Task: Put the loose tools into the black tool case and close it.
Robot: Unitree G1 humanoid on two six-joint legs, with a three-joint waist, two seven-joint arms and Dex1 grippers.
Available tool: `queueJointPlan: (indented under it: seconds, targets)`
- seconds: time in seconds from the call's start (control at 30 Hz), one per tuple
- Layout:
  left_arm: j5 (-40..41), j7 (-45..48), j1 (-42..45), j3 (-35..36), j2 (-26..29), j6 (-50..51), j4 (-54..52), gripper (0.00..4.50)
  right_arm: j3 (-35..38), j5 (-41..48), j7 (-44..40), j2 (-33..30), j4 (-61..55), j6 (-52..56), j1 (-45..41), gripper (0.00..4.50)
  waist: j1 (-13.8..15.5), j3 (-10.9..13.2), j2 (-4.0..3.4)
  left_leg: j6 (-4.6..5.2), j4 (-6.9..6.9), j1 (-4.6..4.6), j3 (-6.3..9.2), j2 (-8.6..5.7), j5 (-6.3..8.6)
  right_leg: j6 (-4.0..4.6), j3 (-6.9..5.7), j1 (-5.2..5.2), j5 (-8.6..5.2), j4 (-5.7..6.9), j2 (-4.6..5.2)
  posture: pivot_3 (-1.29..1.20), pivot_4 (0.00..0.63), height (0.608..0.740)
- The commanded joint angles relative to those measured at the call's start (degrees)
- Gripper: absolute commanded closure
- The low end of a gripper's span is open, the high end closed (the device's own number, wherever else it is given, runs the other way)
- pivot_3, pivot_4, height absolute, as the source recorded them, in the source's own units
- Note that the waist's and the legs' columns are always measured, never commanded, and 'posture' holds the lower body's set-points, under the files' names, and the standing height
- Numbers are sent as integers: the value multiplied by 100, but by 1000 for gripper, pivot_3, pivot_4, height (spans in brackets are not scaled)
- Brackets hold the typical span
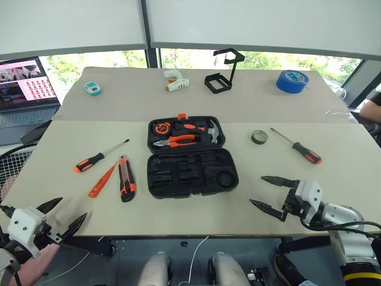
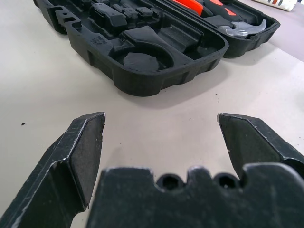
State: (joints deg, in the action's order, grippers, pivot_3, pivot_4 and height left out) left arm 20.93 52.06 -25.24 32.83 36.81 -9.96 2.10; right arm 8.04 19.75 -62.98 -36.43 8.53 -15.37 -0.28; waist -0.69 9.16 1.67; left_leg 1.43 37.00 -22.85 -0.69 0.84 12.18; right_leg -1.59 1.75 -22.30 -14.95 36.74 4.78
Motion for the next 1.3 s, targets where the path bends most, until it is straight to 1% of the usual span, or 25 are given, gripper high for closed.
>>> queueJointPlan:
  seconds: [0.03, 0.1, 0.17, 0.27, 0.33, 0.43, 0.5, 0.57, 0.63, 0.7, 0.77, 0.8, 0.83, 0.93, 1.03, 1.1, 1.2, 1.3]
  targets:
    - [550, -261, -41, 511, -29, 405, -32, 0, 37, 289, 29, 69, -358, 101, -138, 105, 0, 0, 0, 0, 0, 0, 0, 0, 0, 0, 0, 0, 0, 0, 0, 0, 150, 740]
    - [1222, -736, -237, 1119, -216, 1231, -115, 0, -6, 876, 108, 306, -897, 563, -437, 105, -61, 3, 5, 0, -1, 0, -1, 5, 0, 0, 4, -4, 0, 2, 2, 0, 150, 740]
    - [1393, -865, -543, 1358, -349, 1573, -201, 0, 127, 1300, 243, 559, -1208, 649, -745, 105, -161, 4, 6, -1, -2, -1, 2, 22, 1, 2, 13, -13, 1, 5, -2, 0, 150, 740]
    - [1659, -928, -824, 1638, -506, 1923, -176, 0, 131, 1369, 366, 663, -1454, 790, -963, 105, -157, 5, 0, -2, -9, 0, 2, 14, 2, -1, 14, -15, -1, 4, 2, 0, 150, 740]
    - [1784, -931, -901, 1715, -514, 2137, -206, 0, 125, 1436, 419, 678, -1552, 919, -975, 105, -59, 1, 15, -3, -9, -3, 3, 7, 2, -4, 2, -13, -3, 0, 5, 0, 150, 740]
    - [2132, -831, -858, 1750, -343, 2616, -409, 0, 80, 1509, 488, 719, -1781, 1052, -919, 105, 45, -4, 32, -7, -7, -5, 6, 2, 4, -2, -21, -14, -4, -6, 31, 0, 150, 740]
    - [2331, -873, -561, 1649, -48, 3033, -590, 0, 68, 1506, 555, 768, -1884, 1107, -864, 105, 83, -5, 33, -48, -8, -6, 0, 3, 28, 2, -30, -28, -6, -6, 54, 0, 150, 740]
    - [2399, -946, -168, 1463, 341, 3449, -694, 0, 61, 1487, 594, 806, -1935, 1153, -823, 105, 138, -5, 33, -48, -8, -7, 0, 3, 28, 8, -38, -24, -9, -4, 60, 0, 150, 740]
    - [2292, -1134, 515, 1040, 804, 3915, -665, 0, 34, 1457, 597, 831, -1948, 1167, -777, 105, 163, -5, 33, -50, -7, -11, 1, 6, 27, 9, -79, -22, -9, -1, 68, 0, 150, 740]
    - [1915, -1356, 1364, 400, 1278, 4260, -493, 0, -26, 1379, 522, 815, -1925, 1124, -723, 105, 173, -6, 31, -51, -7, -9, -1, 3, 26, 7, -94, -14, -8, 2, 67, 0, 150, 740]
    - [1628, -1440, 2106, -105, 1565, 4420, -217, 0, -62, 1316, 485, 806, -1892, 1095, -698, 105, 141, -7, 31, -44, -5, -10, -5, -1, 18, 5, -94, 9, -6, 5, 42, 0, 150, 740]
    - [1396, -1384, 2573, -475, 1707, 4422, 46, 0, -72, 1281, 483, 809, -1867, 1074, -694, 105, 113, -7, 31, -14, -5, -12, -10, -4, -2, 4, -94, 8, -6, 5, 35, 0, 150, 740]
    - [1143, -1281, 3075, -892, 1831, 4430, 369, 0, -76, 1255, 479, 809, -1846, 1063, -675, 105, 89, -7, 31, -7, -5, -13, -17, -4, -8, 2, -94, 2, -5, 5, 28, 0, 150, 740]
    - [486, -884, 4240, -1901, 1996, 4389, 1312, 0, -89, 1181, 467, 824, -1792, 1003, -632, 105, 10, -6, 32, -9, -8, -16, -32, -5, -6, -8, -98, -12, -10, 15, 18, 0, 150, 740]
    - [-262, -204, 5297, -2907, 1970, 4155, 2520, 0, -79, 1096, 508, 843, -1852, 937, -524, 105, -27, -6, 32, -9, -8, -32, -47, -1, -6, -8, -88, -40, -10, 28, 1, 0, 150, 740]
    - [-722, -4, 5795, -3342, 1893, 3882, 3250, 0, -37, 1060, 584, 854, -1955, 922, -424, 105, -48, -6, 32, -9, -8, -44, -61, -3, -6, -8, -81, -62, -10, 31, -12, 0, 150, 740]
    - [-1026, 142, 6227, -3562, 1791, 3709, 3890, 742, 13, 1042, 659, 838, -2080, 901, -280, 0, -42, -5, 34, -9, -6, -59, -69, 6, -6, -8, -72, -84, -10, 38, -25, 0, 150, 740]
    - [-1106, 550, 6327, -3596, 1793, 3581, 4029, 1916, 64, 1013, 773, 827, -2195, 894, -160, 0, -31, -5, 34, -9, -2, -59, -71, 10, -6, -7, -68, -85, -10, 43, -26, 0, 150, 740]
